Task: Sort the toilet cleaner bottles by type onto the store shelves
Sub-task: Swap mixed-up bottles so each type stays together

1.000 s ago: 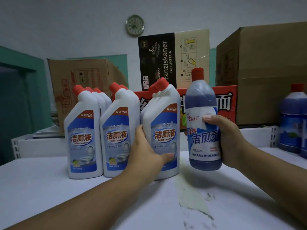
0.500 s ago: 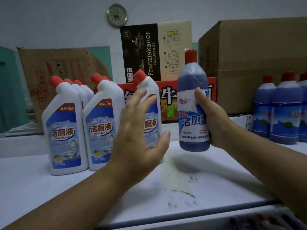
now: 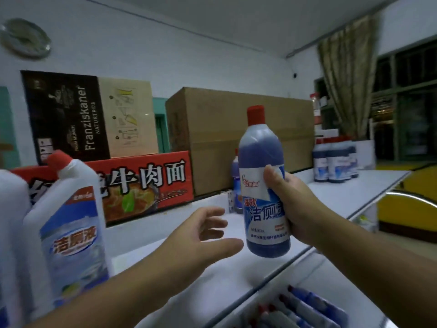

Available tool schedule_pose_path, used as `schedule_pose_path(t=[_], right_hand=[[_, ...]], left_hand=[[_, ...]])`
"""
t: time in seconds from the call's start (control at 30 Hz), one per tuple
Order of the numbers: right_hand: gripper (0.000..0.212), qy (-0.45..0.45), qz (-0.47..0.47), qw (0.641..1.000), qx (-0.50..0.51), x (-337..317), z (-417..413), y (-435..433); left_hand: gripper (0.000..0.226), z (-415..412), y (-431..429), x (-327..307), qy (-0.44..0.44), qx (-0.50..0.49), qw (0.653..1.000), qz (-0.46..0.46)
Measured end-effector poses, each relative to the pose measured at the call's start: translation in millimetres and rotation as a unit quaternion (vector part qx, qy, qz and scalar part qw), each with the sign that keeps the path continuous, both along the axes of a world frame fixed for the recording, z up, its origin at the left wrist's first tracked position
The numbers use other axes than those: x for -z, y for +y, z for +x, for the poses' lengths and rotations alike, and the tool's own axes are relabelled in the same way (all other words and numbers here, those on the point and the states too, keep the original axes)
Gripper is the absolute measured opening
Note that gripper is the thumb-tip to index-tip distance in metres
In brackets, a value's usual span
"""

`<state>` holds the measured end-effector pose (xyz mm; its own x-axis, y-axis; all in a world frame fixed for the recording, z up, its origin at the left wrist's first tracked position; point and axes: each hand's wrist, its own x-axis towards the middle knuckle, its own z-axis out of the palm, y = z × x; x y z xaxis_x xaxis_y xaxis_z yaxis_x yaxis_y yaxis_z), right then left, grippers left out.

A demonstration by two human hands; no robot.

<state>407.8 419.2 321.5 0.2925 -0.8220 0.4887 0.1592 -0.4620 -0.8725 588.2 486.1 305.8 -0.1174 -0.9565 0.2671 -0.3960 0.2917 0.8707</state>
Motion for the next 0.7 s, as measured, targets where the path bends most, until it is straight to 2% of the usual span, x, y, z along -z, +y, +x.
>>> schedule_pose_path(t=[0.07,0.13,0.23,0.33,0.4,0.53,0.7], right_hand=[[0.057,0.001,0.004,1.000,0.022,4,-29,0],[0.055,-0.009,0.009,0.999,0.040,9,-60,0],[0.065,-0.016,0.003,0.998,0.064,18,-113,1],[0.072,-0.029,0.015,0.995,0.093,26,-173,0],[0.067,-0.031,0.024,0.993,0.108,31,-214,-2],[0.051,-0.028,0.022,0.992,0.123,38,-279,-15],[0.050,-0.050,0.020,0.992,0.114,40,-329,-45]], left_hand=[[0.059,-25,-10,1,0.005,0.022,1.000,0.004],[0.061,-55,-18,2,0.008,0.042,0.999,-0.003],[0.077,-110,-29,7,0.015,0.070,0.997,-0.009],[0.075,-171,-42,15,0.025,0.102,0.994,0.003],[0.069,-212,-52,24,0.033,0.117,0.992,0.020],[0.036,-281,-78,44,0.055,0.135,0.989,0.028],[0.027,-336,-117,48,0.079,0.155,0.984,0.030]])
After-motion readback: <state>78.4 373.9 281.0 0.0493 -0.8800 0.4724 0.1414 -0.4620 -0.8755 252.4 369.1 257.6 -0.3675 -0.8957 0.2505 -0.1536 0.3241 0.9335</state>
